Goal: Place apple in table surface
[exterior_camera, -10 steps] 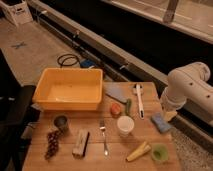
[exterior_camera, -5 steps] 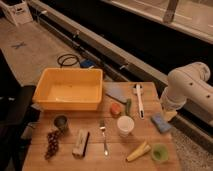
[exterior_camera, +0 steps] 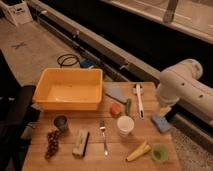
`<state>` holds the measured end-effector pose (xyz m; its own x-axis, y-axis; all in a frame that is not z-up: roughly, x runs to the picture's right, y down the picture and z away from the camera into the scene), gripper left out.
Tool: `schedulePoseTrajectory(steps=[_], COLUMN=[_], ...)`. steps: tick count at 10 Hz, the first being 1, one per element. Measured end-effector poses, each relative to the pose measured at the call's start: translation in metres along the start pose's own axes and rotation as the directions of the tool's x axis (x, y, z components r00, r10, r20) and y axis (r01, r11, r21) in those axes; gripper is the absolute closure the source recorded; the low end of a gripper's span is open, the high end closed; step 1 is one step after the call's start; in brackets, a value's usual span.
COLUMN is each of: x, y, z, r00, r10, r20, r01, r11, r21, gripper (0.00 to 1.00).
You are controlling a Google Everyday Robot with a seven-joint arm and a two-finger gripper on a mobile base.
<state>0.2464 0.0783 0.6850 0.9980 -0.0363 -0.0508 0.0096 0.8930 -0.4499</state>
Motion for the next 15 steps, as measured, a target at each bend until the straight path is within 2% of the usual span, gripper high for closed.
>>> schedulePoseTrajectory(steps=[1,2,3,4,8,10,12,13,15], x=[-0.018,-0.05,-0.07,-0.078,-0.075,-0.085,-0.112,-0.136,-0.17], y=[-0.006,-0.016,-0.021,-0.023,-0.022,-0.024,-0.031,-0.038,-0.048], z=[0.001,0.002,0.002,0.001,0.002,0.015,0.021,0.022,0.023], r00=[1.0,0.998,0.996,0.995,0.995,0.995,0.991,0.986,0.973], r10=[-0.022,-0.056,-0.074,-0.081,-0.073,-0.064,-0.088,-0.113,-0.153], r20=[0.006,0.027,0.053,0.064,0.06,0.076,0.1,0.124,0.175], r01=[0.022,0.055,0.071,0.078,0.07,0.061,0.081,0.102,0.13], r11=[1.0,0.998,0.996,0.996,0.996,0.997,0.994,0.99,0.982], r21=[0.013,0.034,0.047,0.053,0.047,0.047,0.071,0.095,0.134], gripper=[0.35,0.35,0.35,0.35,0.35,0.35,0.35,0.35,0.35])
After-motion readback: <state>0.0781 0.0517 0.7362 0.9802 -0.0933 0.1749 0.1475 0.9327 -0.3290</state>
